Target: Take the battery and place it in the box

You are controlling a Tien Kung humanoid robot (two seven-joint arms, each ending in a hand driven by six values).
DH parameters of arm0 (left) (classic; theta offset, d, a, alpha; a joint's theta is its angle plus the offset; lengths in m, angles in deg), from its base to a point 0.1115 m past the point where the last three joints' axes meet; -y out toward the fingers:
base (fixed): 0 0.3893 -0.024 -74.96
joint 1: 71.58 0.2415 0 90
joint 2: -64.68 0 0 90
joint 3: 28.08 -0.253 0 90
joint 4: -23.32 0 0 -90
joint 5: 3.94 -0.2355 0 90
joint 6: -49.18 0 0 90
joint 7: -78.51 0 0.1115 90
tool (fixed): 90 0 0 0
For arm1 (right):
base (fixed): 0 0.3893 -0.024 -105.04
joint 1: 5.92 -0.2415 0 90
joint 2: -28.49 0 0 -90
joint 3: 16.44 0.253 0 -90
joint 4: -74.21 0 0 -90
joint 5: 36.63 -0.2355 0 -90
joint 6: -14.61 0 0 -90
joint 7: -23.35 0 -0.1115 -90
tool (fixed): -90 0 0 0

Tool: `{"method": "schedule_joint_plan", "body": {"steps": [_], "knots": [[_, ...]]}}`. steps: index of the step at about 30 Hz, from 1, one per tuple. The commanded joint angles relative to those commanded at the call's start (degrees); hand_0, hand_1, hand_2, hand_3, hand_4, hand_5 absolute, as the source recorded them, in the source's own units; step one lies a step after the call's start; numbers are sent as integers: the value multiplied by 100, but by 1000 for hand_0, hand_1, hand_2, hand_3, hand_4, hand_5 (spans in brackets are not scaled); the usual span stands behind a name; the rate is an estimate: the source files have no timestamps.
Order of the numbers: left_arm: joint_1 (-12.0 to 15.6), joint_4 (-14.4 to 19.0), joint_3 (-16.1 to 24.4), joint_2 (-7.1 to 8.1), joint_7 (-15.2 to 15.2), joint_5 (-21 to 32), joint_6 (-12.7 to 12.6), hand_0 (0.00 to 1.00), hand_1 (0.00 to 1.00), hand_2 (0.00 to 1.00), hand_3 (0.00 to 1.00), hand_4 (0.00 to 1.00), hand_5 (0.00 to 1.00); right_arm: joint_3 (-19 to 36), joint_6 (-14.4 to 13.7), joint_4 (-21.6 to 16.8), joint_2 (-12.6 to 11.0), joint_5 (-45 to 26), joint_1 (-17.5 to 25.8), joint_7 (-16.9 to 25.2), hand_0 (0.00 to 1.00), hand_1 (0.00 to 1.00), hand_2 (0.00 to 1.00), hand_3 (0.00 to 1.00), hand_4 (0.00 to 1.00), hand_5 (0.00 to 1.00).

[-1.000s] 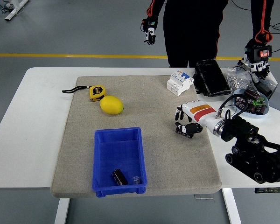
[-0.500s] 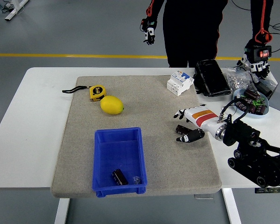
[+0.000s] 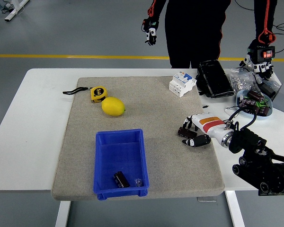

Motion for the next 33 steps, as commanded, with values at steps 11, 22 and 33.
{"method": "schedule_joint_plan", "body": {"steps": [11, 22, 33], "knots": [[21, 7, 26, -1, 13, -46, 36, 654, 650, 659, 581, 628, 582, -46, -84, 33, 53, -65, 44, -8, 192, 362, 446, 441, 726, 311], [-10, 2, 18, 17, 2, -30, 47, 655, 650, 658, 581, 628, 582, 108, -94, -113, -34, 7, -14, -20, 179, 354, 438, 435, 707, 315], [-20, -8, 27, 36, -4, -35, 46, 655, 650, 658, 581, 628, 582, 232, -55, -388, -93, 231, -72, -90, 177, 351, 438, 436, 702, 321]]}}
